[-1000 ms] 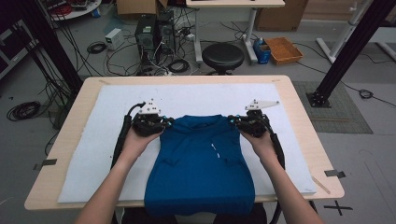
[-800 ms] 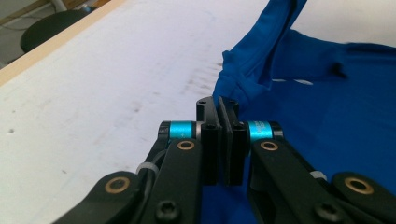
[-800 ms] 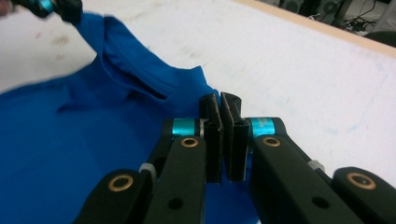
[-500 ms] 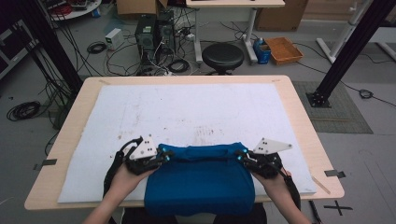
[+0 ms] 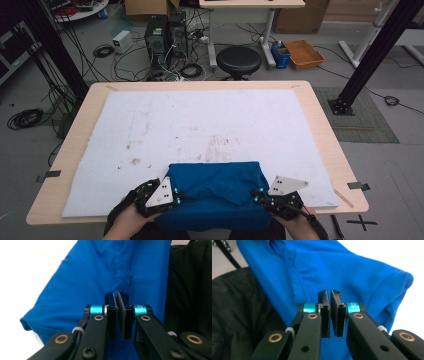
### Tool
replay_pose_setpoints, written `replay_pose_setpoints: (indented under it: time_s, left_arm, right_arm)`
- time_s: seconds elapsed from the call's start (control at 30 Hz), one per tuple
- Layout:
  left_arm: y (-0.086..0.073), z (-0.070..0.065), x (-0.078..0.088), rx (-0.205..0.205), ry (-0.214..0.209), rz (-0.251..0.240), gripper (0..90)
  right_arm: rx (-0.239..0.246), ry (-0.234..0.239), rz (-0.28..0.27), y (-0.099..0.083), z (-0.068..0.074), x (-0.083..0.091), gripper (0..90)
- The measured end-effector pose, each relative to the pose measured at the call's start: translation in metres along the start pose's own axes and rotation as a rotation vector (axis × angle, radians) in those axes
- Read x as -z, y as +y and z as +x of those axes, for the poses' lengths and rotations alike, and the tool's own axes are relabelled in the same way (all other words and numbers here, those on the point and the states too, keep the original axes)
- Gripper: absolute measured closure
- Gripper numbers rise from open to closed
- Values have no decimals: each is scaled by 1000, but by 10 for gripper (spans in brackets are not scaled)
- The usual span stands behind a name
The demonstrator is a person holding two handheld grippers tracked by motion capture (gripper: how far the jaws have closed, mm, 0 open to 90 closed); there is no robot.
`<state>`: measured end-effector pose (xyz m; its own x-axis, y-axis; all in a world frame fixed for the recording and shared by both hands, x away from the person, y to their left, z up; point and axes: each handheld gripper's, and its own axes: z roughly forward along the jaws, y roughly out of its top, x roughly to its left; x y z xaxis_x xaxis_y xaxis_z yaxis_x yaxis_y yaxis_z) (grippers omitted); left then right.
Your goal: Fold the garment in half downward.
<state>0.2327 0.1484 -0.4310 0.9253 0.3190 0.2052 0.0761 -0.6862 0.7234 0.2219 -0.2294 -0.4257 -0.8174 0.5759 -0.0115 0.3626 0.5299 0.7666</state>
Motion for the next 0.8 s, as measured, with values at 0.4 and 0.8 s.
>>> replay_pose_setpoints:
  time_s: [0.4, 0.8]
  left_arm:
    - [1, 11, 8, 89, 72, -75, 593]
    - [-6, 89, -19, 472, 183, -72, 563]
  right_arm:
    - [-106, -121, -78, 5, -26, 7, 667]
    - [-333, -170, -18, 28, -90, -45, 609]
